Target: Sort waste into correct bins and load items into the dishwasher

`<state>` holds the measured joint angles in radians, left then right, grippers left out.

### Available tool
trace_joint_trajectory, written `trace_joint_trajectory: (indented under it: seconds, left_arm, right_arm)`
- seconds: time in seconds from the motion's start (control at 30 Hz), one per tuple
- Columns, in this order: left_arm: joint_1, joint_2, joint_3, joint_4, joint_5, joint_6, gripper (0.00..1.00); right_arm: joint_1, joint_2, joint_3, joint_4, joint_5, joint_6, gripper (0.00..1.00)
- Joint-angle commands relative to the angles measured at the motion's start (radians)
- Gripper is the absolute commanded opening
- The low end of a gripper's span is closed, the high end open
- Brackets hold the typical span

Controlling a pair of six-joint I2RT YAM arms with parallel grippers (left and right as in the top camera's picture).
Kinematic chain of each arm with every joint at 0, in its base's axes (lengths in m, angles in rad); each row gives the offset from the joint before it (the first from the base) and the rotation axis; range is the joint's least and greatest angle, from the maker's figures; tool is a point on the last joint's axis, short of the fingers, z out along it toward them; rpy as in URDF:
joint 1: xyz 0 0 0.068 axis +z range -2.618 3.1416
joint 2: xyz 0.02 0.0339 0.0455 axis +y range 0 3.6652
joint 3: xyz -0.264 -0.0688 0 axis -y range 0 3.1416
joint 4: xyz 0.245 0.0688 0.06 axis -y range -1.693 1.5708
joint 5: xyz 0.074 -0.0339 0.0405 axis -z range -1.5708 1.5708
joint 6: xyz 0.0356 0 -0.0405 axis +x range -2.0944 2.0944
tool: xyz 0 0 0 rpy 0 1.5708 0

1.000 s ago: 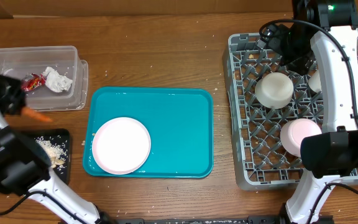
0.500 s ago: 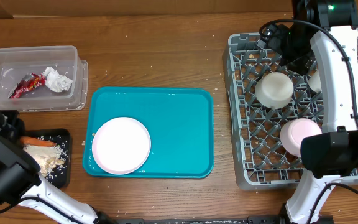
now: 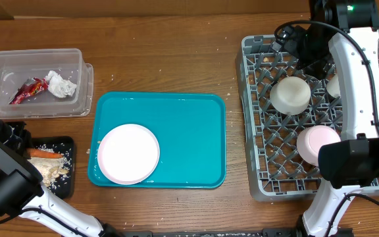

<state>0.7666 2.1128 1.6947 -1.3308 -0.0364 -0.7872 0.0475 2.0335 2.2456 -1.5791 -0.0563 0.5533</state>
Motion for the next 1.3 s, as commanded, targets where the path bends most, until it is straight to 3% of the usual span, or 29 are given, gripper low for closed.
trace_joint_trajectory:
  seconds: [0.0,0.03,0.1,0.47,0.7,0.9,1.07,1.1,1.17,1.27]
  left_arm:
    - [0.008,-0.007,-0.010,-0.004,-0.026,-0.014,0.30]
    - [0.008,-0.007,-0.010,-0.004,-0.026,-0.001,0.40]
    - [0.008,-0.007,-0.010,-0.006,-0.026,0.018,0.46]
    - [0.007,-0.007,-0.009,-0.031,0.008,0.034,0.43]
    - [0.005,-0.031,0.021,-0.034,0.196,0.179,0.40]
    - [-0.035,-0.146,0.029,-0.022,0.327,0.273,0.40]
    - [-0.130,-0.275,0.029,0.023,0.275,0.290,0.42]
    - [-0.153,-0.293,0.029,0.043,0.258,0.290,0.47]
    - [-0.194,-0.313,0.029,0.088,0.222,0.290,1.00]
    - [-0.238,-0.314,0.029,0.117,0.211,0.289,1.00]
  right_arm:
    - [-0.004,-0.024,-0.002,0.005,-0.006,-0.003,1.00]
    - [-0.004,-0.024,-0.002,0.005,-0.006,-0.003,1.00]
    - [-0.004,-0.024,-0.002,0.005,-0.006,-0.003,1.00]
    - [-0.004,-0.024,-0.002,0.005,-0.006,-0.003,1.00]
    - [-0.004,-0.024,-0.002,0.005,-0.006,-0.003,1.00]
    - [-0.004,-0.024,-0.002,0.005,-0.006,-0.003,1.00]
    - [-0.004,-0.024,-0.002,0.005,-0.006,-0.003,1.00]
    - [-0.004,-0.024,-0.002,0.005,-0.006,-0.003,1.00]
    - [-0.004,-0.024,-0.002,0.005,-0.006,-0.003,1.00]
    - [-0.004,-0.024,-0.002,0.005,-0.006,-0.003,1.00]
